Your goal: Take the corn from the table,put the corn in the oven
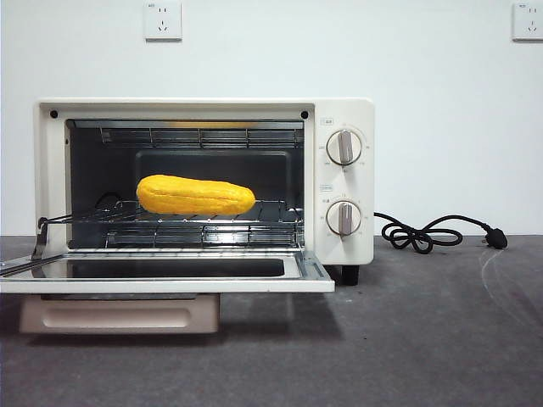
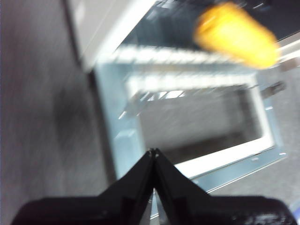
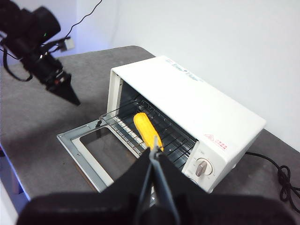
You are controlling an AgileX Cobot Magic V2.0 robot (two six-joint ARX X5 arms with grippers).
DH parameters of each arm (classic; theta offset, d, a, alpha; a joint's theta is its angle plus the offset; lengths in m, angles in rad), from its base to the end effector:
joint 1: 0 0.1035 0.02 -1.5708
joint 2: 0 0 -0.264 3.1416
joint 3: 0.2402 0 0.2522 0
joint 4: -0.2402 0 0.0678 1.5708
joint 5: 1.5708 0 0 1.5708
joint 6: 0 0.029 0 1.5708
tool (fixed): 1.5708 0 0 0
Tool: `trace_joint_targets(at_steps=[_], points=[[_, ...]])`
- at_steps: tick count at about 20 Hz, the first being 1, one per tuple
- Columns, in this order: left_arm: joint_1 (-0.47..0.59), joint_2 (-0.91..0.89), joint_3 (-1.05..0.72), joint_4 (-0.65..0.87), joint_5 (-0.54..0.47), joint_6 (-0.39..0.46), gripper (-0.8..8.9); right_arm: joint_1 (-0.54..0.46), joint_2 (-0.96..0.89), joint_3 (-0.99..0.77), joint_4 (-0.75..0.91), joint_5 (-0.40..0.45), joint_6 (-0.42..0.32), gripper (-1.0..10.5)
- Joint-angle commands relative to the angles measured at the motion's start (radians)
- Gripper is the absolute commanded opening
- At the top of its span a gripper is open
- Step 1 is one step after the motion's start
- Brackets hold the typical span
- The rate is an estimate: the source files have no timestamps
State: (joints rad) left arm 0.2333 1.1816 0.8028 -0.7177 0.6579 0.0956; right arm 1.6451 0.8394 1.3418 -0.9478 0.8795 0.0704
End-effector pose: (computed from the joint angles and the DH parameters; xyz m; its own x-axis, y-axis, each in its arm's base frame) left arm 0.2094 0.0315 0.2322 0.4930 -0.5113 -0.7039 0.1710 0.8502 -0.4979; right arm 0.0143 0.1087 0.4333 0.7256 0.6309 -0.2747 -0.6879 0.6746 -0.2676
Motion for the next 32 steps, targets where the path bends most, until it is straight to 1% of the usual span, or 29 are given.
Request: trace_joint_targets(at_steps=[1, 3, 6, 7, 12, 18, 19, 22, 26, 29, 32], points=[[0.016, 0.002, -0.079, 0.074, 0.002, -0.050, -0.08, 0.002, 0.000, -0.005, 0.006, 0.003, -0.004, -0.1], [0.017, 0.005, -0.114, 0.111, -0.019, -0.070, -0.08, 0.002, 0.000, -0.005, 0.006, 0.003, -0.004, -0.1], [0.014, 0.022, -0.117, 0.114, -0.134, -0.094, -0.08, 0.002, 0.000, -0.005, 0.006, 0.002, -0.003, -0.1], [0.012, 0.031, -0.117, 0.116, -0.148, -0.095, -0.08, 0.002, 0.000, -0.005, 0.006, 0.002, -0.003, -0.1], [-0.024, 0.129, -0.117, 0.146, -0.154, -0.095, -0.08, 0.002, 0.001, -0.005, 0.006, -0.017, -0.003, -0.1], [-0.052, 0.278, -0.117, 0.190, -0.153, -0.095, -0.08, 0.002, 0.000, -0.005, 0.003, -0.016, 0.005, -0.1], [-0.052, 0.288, -0.117, 0.192, -0.146, -0.095, -0.08, 0.002, 0.000, -0.005, 0.002, -0.016, 0.005, -0.1], [-0.051, 0.293, -0.117, 0.195, -0.053, -0.092, -0.08, 0.002, 0.000, -0.005, -0.005, -0.016, 0.005, -0.1], [-0.051, 0.293, -0.117, 0.179, 0.037, -0.092, -0.08, 0.002, 0.000, -0.005, -0.021, -0.016, 0.006, -0.1], [-0.043, 0.293, -0.100, 0.125, 0.061, -0.092, -0.08, 0.002, 0.000, -0.005, -0.025, -0.016, 0.008, -0.1], [-0.017, 0.281, -0.011, -0.020, 0.069, -0.071, -0.08, 0.002, 0.000, -0.005, -0.026, -0.016, 0.008, -0.1]])
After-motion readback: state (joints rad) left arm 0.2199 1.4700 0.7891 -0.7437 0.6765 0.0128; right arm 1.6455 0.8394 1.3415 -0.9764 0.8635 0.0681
